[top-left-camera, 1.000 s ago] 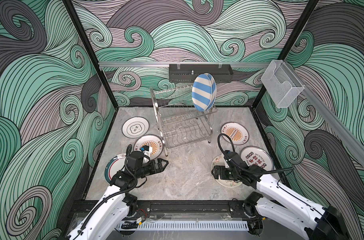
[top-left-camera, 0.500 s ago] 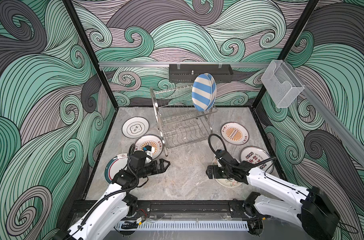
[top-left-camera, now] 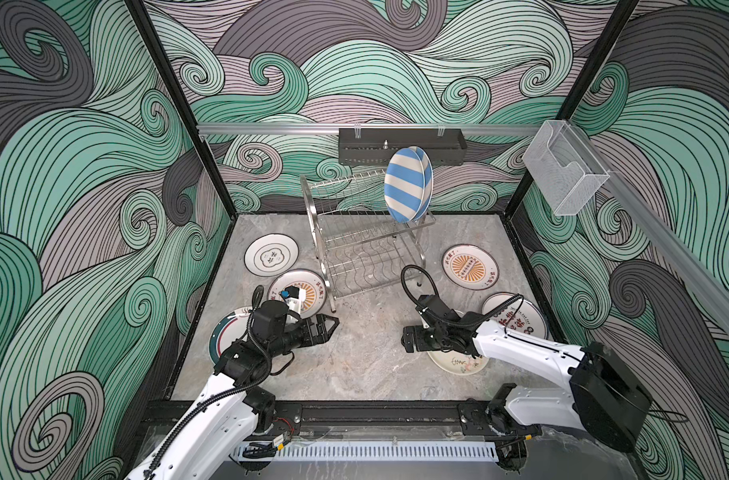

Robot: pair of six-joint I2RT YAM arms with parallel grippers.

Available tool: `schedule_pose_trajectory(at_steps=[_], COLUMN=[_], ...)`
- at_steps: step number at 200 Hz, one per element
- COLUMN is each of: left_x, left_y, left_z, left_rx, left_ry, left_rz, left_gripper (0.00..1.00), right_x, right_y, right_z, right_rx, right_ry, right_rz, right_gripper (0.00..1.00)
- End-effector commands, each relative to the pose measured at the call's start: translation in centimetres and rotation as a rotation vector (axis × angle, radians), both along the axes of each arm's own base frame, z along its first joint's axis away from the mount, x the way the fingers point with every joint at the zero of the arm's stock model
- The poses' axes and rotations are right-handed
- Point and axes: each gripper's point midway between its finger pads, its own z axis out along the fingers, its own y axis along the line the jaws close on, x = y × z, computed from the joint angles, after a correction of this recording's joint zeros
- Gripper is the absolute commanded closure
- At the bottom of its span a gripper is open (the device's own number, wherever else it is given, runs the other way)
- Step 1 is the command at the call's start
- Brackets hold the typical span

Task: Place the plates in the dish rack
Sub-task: 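Move the right gripper down onto the cream flower-painted plate rim, then push the flower plate toward the left gripper with the right gripper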

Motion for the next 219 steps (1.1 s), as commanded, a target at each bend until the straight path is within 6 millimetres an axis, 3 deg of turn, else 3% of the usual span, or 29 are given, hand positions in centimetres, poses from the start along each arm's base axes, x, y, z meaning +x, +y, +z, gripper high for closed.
schedule_pose_trajectory(at_steps=[1, 38, 107, 142, 180, 199, 219], left_x=[-0.2, -0.2, -0.3, -0.3, -0.3, -0.3, -0.2], left_y=[0.2, 0.3, 0.8, 0.9, 1.0, 1.1, 0.9], left_z=[0.8, 0.2, -0.5, -0.8, -0.6, -0.7, -1.1], left_rx=[0.035, 0.054, 0.076, 0.086, 0.089, 0.093, 0.094], left_ry=[-0.015, 0.0, 0.007, 0.01, 0.006, 0.005, 0.012], left_rz=[-0.013, -0.015, 0.001, 0.005, 0.007, 0.009, 0.006], left_gripper=[0.01, 0.01, 0.01, 0.01, 0.01, 0.01, 0.01], right_x=[0.5, 0.2, 0.5, -1.1, -3.3, -3.8, -3.1], right_y=[1.3, 3.7, 10.8, 15.1, 18.2, 18.7, 16.5], right_z=[0.5, 0.4, 1.8, 1.9, 2.3, 3.8, 5.0], right_rx=[0.022, 0.038, 0.186, 0.262, 0.359, 0.404, 0.341], right_ry=[-0.015, 0.011, -0.018, 0.028, 0.064, 0.045, -0.027], right_rz=[0.019, 0.081, 0.196, 0.303, 0.386, 0.42, 0.384], right_gripper=[0.01, 0.01, 0.01, 0.0, 0.0, 0.0, 0.01])
